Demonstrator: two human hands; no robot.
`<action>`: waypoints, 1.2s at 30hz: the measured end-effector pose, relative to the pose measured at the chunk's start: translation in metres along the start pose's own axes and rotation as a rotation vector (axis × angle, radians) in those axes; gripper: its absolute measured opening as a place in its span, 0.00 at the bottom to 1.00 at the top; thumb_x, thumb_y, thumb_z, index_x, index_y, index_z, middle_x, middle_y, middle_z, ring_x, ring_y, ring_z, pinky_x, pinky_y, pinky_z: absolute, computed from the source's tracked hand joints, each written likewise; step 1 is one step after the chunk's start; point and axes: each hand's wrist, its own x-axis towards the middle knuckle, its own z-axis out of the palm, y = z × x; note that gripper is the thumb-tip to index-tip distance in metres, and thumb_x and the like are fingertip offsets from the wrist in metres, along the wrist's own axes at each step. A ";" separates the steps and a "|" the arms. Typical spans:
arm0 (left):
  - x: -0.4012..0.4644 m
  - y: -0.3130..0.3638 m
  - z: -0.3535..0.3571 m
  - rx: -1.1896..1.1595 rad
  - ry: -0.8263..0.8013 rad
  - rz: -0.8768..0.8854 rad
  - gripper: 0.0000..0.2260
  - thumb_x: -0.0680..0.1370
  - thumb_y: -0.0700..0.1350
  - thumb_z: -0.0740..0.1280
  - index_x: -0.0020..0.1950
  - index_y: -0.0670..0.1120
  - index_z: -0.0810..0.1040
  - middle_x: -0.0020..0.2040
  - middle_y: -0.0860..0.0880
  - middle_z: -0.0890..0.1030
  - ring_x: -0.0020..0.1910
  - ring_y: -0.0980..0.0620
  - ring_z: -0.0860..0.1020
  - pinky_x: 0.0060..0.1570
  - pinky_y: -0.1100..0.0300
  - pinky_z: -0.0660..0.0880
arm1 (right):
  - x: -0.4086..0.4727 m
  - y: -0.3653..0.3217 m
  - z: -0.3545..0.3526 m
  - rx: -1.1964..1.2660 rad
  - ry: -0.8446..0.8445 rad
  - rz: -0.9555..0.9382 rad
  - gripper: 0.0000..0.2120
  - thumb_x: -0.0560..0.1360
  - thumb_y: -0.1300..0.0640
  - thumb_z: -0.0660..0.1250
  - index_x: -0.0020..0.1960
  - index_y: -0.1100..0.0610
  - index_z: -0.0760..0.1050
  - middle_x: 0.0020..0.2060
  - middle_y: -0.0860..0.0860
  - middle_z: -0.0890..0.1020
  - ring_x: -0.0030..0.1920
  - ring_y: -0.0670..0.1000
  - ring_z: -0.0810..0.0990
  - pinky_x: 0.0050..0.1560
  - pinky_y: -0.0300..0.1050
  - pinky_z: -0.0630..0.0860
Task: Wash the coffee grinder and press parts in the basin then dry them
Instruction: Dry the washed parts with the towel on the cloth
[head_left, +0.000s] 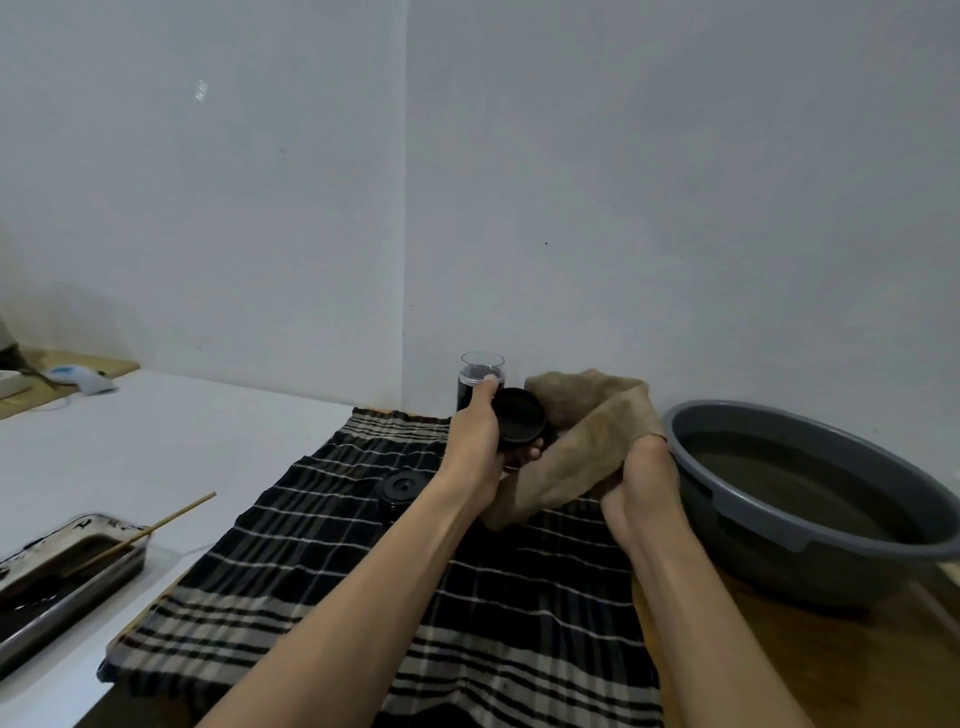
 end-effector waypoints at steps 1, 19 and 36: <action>-0.002 -0.001 0.001 0.070 0.014 0.044 0.23 0.84 0.58 0.61 0.54 0.38 0.79 0.42 0.40 0.84 0.35 0.43 0.81 0.31 0.56 0.76 | -0.001 -0.002 0.004 -0.049 -0.044 0.021 0.16 0.84 0.49 0.58 0.62 0.56 0.79 0.57 0.57 0.85 0.57 0.58 0.83 0.60 0.59 0.80; -0.004 -0.014 0.021 0.168 0.217 0.527 0.15 0.86 0.48 0.60 0.46 0.50 0.84 0.45 0.50 0.87 0.50 0.49 0.85 0.56 0.45 0.81 | -0.030 0.015 0.054 -0.338 -0.029 -0.021 0.12 0.84 0.47 0.60 0.49 0.49 0.80 0.43 0.48 0.83 0.45 0.47 0.82 0.42 0.39 0.76; -0.011 -0.001 0.032 0.241 0.078 0.380 0.24 0.86 0.58 0.56 0.47 0.44 0.84 0.42 0.48 0.88 0.47 0.51 0.86 0.57 0.48 0.82 | -0.025 0.006 0.039 -0.292 -0.037 0.004 0.06 0.83 0.50 0.62 0.52 0.49 0.77 0.47 0.48 0.83 0.47 0.48 0.81 0.44 0.43 0.77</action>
